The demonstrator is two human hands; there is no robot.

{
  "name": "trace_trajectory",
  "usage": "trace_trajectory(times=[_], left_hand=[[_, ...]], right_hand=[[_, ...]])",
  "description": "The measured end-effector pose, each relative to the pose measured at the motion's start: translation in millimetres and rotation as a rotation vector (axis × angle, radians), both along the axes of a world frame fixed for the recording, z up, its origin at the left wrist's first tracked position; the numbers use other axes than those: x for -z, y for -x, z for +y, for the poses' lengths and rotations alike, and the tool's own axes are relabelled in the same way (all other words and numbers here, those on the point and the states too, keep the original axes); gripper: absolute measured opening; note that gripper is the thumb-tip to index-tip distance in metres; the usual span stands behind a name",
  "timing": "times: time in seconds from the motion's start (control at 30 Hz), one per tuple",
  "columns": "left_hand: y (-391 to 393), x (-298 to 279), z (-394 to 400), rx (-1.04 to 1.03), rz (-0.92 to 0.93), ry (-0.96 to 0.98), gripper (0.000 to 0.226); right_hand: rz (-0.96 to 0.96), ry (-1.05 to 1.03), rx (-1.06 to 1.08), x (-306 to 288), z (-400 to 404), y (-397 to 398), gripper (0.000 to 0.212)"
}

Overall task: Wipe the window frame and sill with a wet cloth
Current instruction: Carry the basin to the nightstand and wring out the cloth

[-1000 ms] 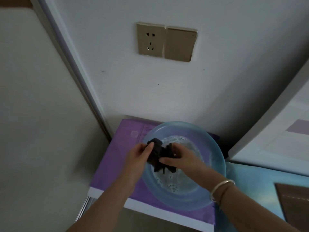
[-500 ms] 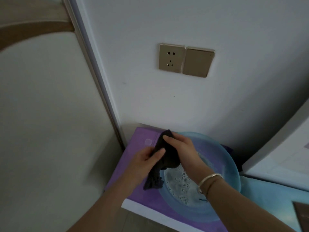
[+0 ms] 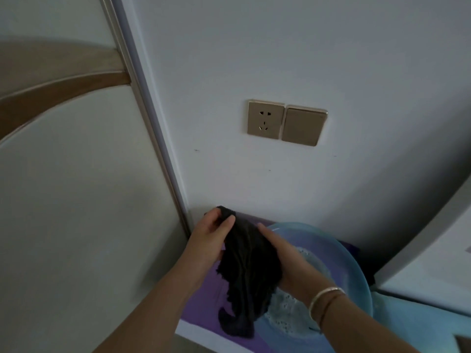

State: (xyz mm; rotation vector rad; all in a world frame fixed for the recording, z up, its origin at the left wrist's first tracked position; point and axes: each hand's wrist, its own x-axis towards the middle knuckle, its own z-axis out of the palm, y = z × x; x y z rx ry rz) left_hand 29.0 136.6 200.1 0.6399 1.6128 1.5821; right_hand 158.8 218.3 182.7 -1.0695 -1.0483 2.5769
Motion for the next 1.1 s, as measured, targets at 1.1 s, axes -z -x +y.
trace_trajectory(times=[1.1], left_hand=[[7,78,-59,-0.063,-0.819,0.229,0.075]], right_hand=[[0.071,0.027,0.078,11,-15,40,0.011]])
